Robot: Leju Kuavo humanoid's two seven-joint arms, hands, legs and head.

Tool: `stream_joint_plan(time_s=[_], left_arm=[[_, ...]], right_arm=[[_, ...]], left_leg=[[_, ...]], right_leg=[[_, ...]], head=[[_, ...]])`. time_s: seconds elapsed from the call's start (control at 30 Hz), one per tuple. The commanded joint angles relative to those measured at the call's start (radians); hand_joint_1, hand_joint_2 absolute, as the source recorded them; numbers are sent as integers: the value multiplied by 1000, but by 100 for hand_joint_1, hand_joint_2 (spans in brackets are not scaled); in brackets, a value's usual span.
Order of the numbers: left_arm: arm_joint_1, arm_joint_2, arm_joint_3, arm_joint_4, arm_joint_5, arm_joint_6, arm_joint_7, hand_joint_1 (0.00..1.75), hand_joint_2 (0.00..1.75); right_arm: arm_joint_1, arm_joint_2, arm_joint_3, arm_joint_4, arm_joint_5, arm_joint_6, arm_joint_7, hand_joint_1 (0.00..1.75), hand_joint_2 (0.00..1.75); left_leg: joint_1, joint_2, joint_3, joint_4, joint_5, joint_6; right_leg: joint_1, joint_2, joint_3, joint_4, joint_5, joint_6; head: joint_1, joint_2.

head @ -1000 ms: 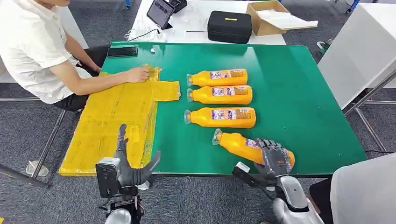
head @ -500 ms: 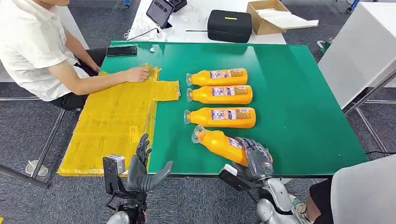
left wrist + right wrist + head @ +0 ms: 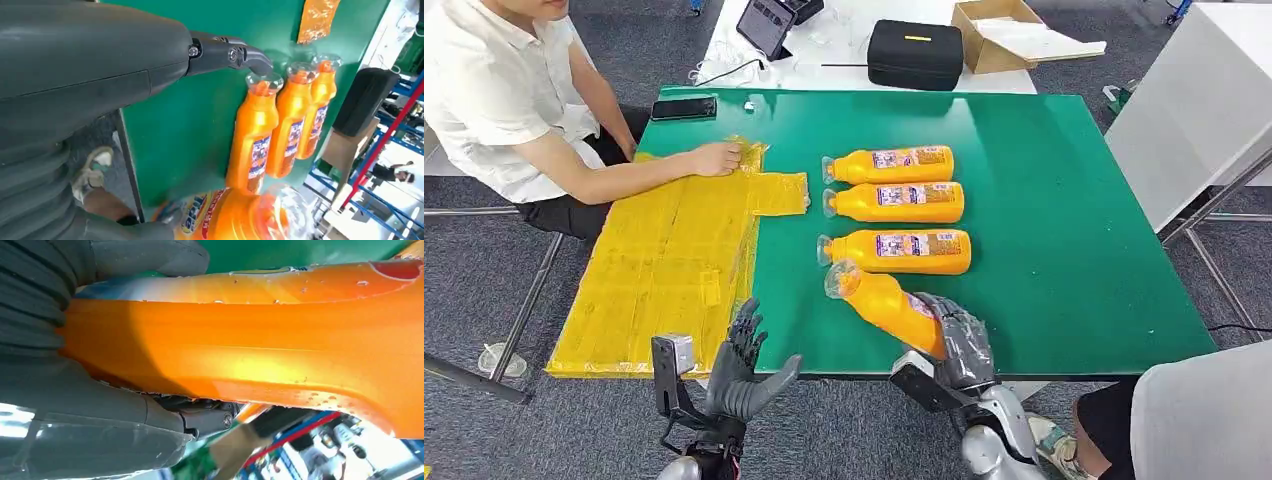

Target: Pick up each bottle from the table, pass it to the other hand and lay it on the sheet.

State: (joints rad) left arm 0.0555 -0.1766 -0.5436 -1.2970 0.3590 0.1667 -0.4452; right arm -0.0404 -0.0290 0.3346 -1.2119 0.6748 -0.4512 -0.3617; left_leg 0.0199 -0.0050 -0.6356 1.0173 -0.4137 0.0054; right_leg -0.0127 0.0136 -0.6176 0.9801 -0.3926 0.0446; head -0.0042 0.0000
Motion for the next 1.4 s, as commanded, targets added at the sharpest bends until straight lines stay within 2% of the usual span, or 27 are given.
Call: stream_joint_plan(time_s=[0.03, 0.2, 0.23, 0.4, 0.47, 0.73, 0.9, 0.93, 0.97, 1.1, 1.3, 1.4], left_arm=[[-62, 24, -28, 51, 33, -32, 0, 0, 175], [-61, 24, -26, 48, 38, -35, 1, 0, 175], [-81, 12, 4, 63, 108, -86, -9, 0, 175], [-115, 8, 10, 79, 101, -103, 6, 0, 175], [-117, 2, 3, 85, 102, -114, 20, 0, 175], [-99, 10, 1, 23, 133, -136, 31, 0, 175], [-101, 10, 3, 21, 135, -136, 33, 0, 175], [-101, 10, 3, 21, 135, -136, 33, 0, 175], [-101, 10, 3, 21, 135, -136, 33, 0, 175], [-101, 10, 3, 21, 135, -136, 33, 0, 175], [-128, 6, -2, 43, 123, -120, 45, 0, 175], [-146, -6, 0, 69, 83, -42, 33, 0, 175]], right_arm=[[-32, 90, 114, 48, -92, 11, -88, 175, 175], [-33, 94, 121, 45, -96, 9, -93, 175, 175], [-109, 119, 187, 91, -149, 7, -108, 175, 175], [-151, 131, 205, 167, -159, 11, -115, 175, 175], [-160, 151, 212, 193, -155, -27, -133, 175, 175], [-209, 177, 249, 283, -115, -74, -87, 175, 175], [-211, 179, 250, 285, -115, -75, -87, 175, 175], [-211, 179, 250, 285, -115, -75, -87, 175, 175], [-211, 179, 250, 285, -115, -75, -87, 175, 175], [-211, 179, 250, 285, -115, -75, -87, 175, 175], [-260, 195, 259, 365, -74, -137, -46, 175, 175], [-271, 205, 270, 390, -37, -170, -24, 175, 175]], left_leg=[[0, 2, 4, -1, -1, 0], [0, 2, 3, -1, -1, 0], [0, 2, 1, -1, 0, 0], [0, 2, 1, -1, 0, 0], [0, 2, 2, -1, 0, 0], [0, 2, 1, -1, 0, 0], [0, 1, -1, -1, 0, 0], [-1, 1, 4, -1, -1, 1], [0, 1, 0, -1, 0, 0], [0, 1, 0, -1, 0, 0], [0, 1, 0, -1, 0, 0], [0, 1, -1, -1, 0, 0]], right_leg=[[1, 1, 3, 0, -1, -2], [1, 1, 2, 0, 0, -2], [0, 1, 0, 0, 0, -1], [0, 1, 1, 0, 0, -2], [0, 0, 1, -1, 0, -2], [0, 1, 0, 0, 0, -2], [0, 0, -1, 0, 0, -1], [0, -1, 4, 1, -2, -3], [0, 0, 0, 0, 0, -2], [0, -1, 0, 0, -1, -2], [0, -1, 0, 0, -1, -2], [0, 0, -1, 0, 0, -2]], head=[[0, 0], [0, 0], [0, 0], [0, 0], [0, 0], [0, 0], [0, 0], [0, 0], [0, 0], [0, 0], [0, 0], [0, 0]])
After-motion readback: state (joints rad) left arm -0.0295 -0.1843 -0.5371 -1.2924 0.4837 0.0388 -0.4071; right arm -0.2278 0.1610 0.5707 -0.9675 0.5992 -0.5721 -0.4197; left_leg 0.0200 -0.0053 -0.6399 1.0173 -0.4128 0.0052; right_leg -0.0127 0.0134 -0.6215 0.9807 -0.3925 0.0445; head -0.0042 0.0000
